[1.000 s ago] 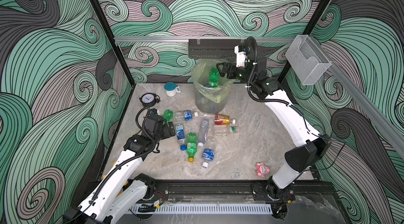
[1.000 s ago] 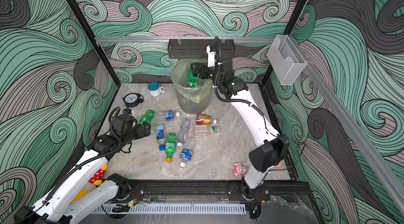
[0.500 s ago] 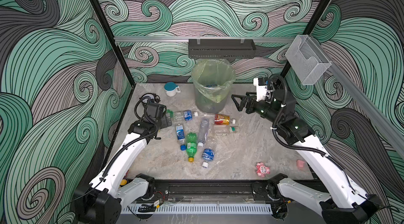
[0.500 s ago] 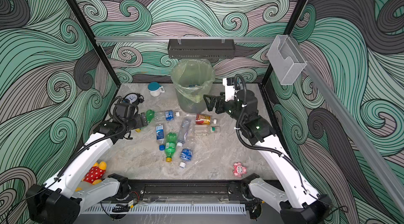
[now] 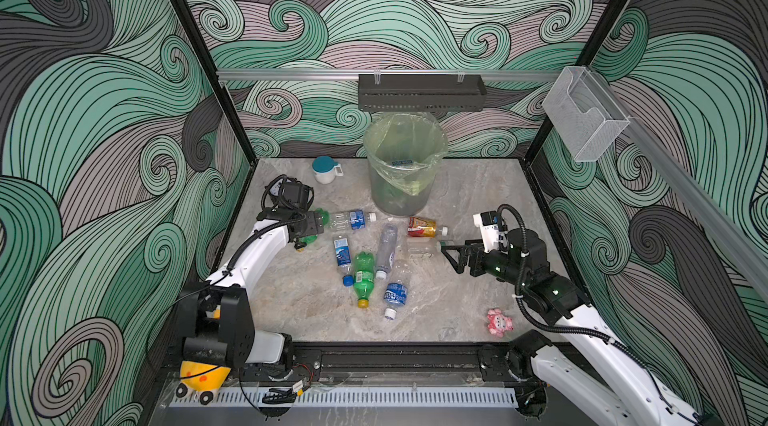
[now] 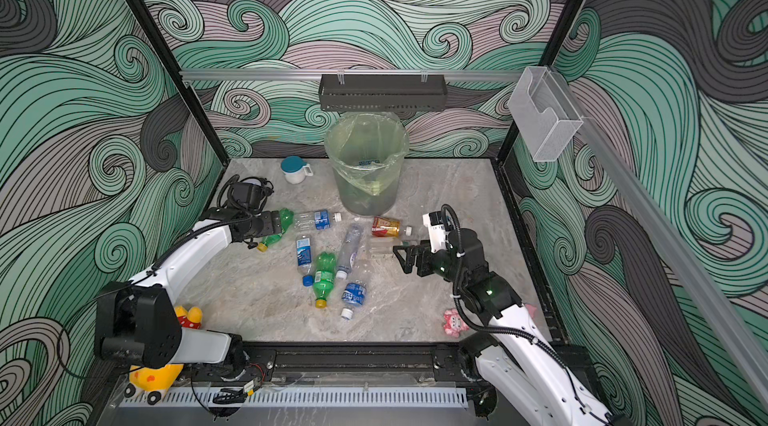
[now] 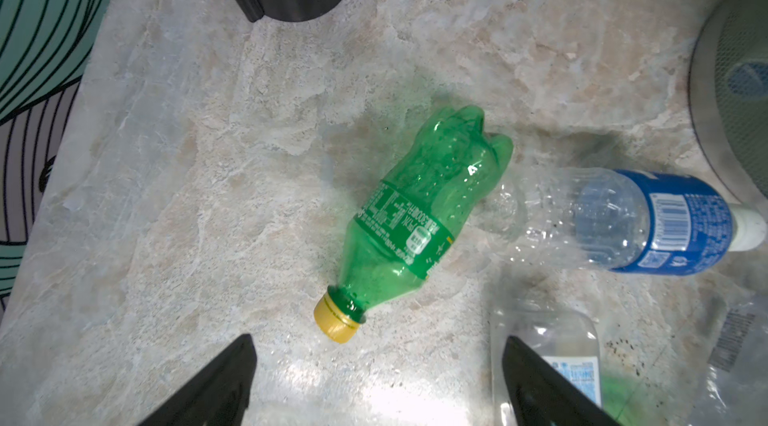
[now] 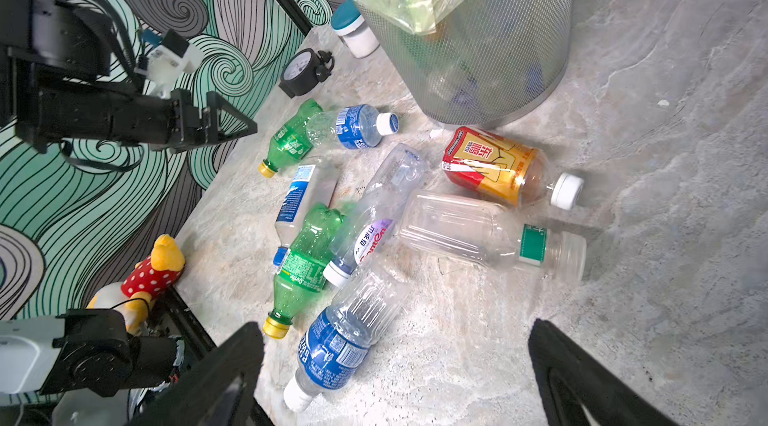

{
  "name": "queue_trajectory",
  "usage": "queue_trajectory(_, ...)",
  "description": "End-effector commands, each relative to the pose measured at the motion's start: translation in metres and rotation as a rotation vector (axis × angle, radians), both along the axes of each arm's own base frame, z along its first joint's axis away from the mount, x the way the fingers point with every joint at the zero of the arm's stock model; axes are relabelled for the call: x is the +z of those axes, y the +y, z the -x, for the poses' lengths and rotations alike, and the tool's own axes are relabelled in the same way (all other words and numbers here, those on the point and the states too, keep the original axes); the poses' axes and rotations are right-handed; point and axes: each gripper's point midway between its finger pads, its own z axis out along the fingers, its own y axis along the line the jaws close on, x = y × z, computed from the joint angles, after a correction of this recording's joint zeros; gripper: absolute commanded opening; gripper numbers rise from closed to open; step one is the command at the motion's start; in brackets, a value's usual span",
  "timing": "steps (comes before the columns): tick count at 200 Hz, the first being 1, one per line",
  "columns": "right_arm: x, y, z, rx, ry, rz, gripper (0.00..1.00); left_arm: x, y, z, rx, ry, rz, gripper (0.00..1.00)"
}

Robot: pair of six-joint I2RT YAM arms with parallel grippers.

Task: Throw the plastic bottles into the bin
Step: 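Grasp the yellow-capped green bottle with the left gripper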

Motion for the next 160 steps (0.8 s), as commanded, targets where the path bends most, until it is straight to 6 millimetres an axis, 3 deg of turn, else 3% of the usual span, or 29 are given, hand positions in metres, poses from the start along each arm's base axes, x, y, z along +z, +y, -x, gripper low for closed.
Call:
queue_trajectory(1, -0.001, 0.004, 0.007, 0.033, 0.016, -0.022, 1.00, -0.008, -0.006, -0.020, -0.041, 0.026, 0.015, 0.93)
queue_trajectory(69, 0.009, 0.013, 0.008, 0.058, 0.002, -0.104, 1.00, -0.047, -0.010, -0.053, -0.048, 0.144, 0.030, 0.87)
queue_trajectory(117, 0.006, 0.009, 0.007, 0.040, 0.004, -0.085, 1.00, -0.077, -0.011, -0.049, -0.034, 0.244, 0.055, 0.79)
queue_trajectory(160, 0.004, 0.010, 0.004, 0.036, 0.016, -0.086, 1.00, -0.089, -0.012, -0.044, -0.015, 0.267, 0.074, 0.68)
